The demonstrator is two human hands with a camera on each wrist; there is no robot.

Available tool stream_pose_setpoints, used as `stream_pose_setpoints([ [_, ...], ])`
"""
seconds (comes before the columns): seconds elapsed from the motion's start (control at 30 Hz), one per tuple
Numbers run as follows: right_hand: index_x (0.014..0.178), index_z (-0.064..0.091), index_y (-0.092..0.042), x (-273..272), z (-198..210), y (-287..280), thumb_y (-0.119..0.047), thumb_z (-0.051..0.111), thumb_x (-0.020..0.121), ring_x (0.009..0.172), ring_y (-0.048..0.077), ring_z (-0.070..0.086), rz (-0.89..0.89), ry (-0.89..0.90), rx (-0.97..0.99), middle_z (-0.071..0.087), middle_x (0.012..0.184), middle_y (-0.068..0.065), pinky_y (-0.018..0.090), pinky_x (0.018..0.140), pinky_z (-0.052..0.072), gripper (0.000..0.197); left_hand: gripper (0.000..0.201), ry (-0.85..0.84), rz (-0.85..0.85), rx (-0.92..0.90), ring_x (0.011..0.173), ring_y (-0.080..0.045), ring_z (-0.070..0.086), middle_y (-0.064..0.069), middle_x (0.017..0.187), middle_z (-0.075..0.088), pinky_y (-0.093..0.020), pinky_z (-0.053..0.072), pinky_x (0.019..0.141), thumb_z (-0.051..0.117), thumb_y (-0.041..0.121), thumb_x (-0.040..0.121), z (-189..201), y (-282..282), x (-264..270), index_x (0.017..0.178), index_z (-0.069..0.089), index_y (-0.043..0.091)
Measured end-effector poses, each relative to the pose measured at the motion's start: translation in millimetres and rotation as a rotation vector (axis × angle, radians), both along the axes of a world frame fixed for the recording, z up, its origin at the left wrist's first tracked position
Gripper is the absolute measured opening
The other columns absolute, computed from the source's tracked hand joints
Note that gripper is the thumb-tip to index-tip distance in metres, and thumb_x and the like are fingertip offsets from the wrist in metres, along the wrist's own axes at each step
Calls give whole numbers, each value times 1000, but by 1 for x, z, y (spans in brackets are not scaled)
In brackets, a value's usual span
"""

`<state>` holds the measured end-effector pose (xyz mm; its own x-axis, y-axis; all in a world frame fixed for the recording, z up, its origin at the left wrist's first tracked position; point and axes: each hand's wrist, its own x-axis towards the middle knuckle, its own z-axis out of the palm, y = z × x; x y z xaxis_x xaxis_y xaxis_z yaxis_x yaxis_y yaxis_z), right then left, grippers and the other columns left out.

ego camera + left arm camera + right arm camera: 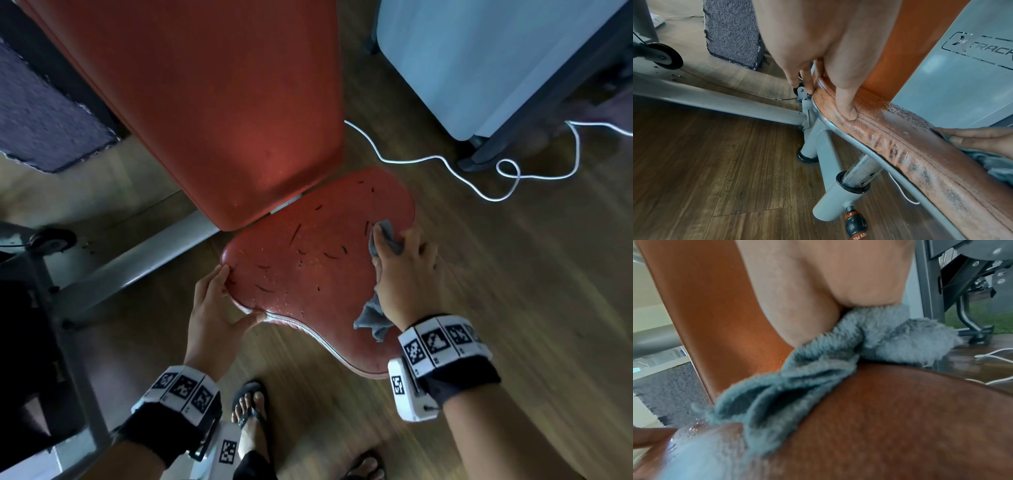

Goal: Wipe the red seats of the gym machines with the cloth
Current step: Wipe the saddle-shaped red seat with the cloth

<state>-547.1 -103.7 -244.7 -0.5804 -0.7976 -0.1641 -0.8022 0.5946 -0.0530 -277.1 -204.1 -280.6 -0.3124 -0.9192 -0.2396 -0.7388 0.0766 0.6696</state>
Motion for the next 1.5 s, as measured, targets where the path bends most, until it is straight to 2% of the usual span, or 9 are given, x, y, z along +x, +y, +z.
stream_pose_setpoints([
  [0.17, 147, 31, -34, -6, 5, -8, -38, 44, 99, 106, 31, 41, 10, -43, 57, 34, 131, 11, 43, 82, 44, 49, 103, -9, -3, 7, 126, -15, 50, 8, 142, 39, -43, 42, 109, 92, 28, 59, 3, 0, -1, 145, 39, 15],
  [0.33, 139, 47, -29, 4, 7, 5, -36, 56, 93, 96, 31, 47, 55, 10, 8, 43, 125, 12, 42, 73, 46, 47, 103, -6, -4, 14, 126, -16, 50, 7, 142, 39, -44, 43, 108, 92, 29, 59, 4, 0, -2, 146, 38, 15],
  [0.53, 148, 26, -36, -6, 7, -22, -39, 44, 99, 115, 31, 32, 7, -88, 110, 23, 135, 8, 47, 86, 42, 52, 103, -3, -9, 11, 126, -17, 50, 6, 142, 39, -44, 43, 108, 91, 29, 59, 3, 1, -1, 146, 37, 16],
  [0.6, 148, 26, -34, -2, 7, -20, -39, 43, 99, 113, 31, 34, 10, -83, 111, 26, 133, 9, 47, 86, 41, 53, 103, -8, -3, 13, 126, -17, 50, 6, 142, 39, -43, 43, 108, 91, 29, 59, 3, 0, -1, 146, 37, 16],
  [0.77, 137, 48, -22, 19, 4, 3, -38, 55, 92, 91, 30, 47, 87, 73, 41, 46, 109, 11, 42, 65, 44, 49, 104, -4, -5, 7, 123, -16, 51, 6, 142, 40, -41, 44, 105, 92, 30, 58, 2, 0, -1, 146, 38, 17],
  [1.03, 149, 23, -29, 3, 5, -20, -42, 42, 98, 111, 32, 38, 65, -44, 132, 33, 127, 9, 48, 87, 41, 56, 103, -12, -9, -2, 122, -15, 51, 6, 143, 39, -36, 41, 105, 92, 29, 58, 3, 1, -2, 145, 39, 16],
  [1.23, 141, 44, -20, 21, 6, 2, -40, 54, 92, 92, 31, 47, 109, 21, 65, 46, 110, 11, 45, 70, 44, 53, 103, 1, 7, 2, 123, -13, 51, 11, 142, 39, -32, 40, 106, 92, 29, 58, 3, 1, -2, 145, 39, 17],
  [1.4, 152, 16, -29, -4, 5, -28, -42, 37, 100, 116, 32, 33, 68, -86, 144, 30, 131, 9, 51, 92, 37, 58, 103, -2, -11, -3, 124, -15, 51, 9, 142, 39, -37, 42, 107, 91, 29, 58, 2, 1, -1, 146, 38, 16],
  [1.5, 152, 12, -31, -19, -1, -51, -42, 35, 101, 121, 32, 28, 37, -72, 165, 26, 138, 9, 52, 96, 32, 58, 102, -3, -11, -7, 122, -15, 52, 9, 141, 39, -38, 43, 106, 91, 29, 59, 1, 0, 0, 145, 39, 16],
])
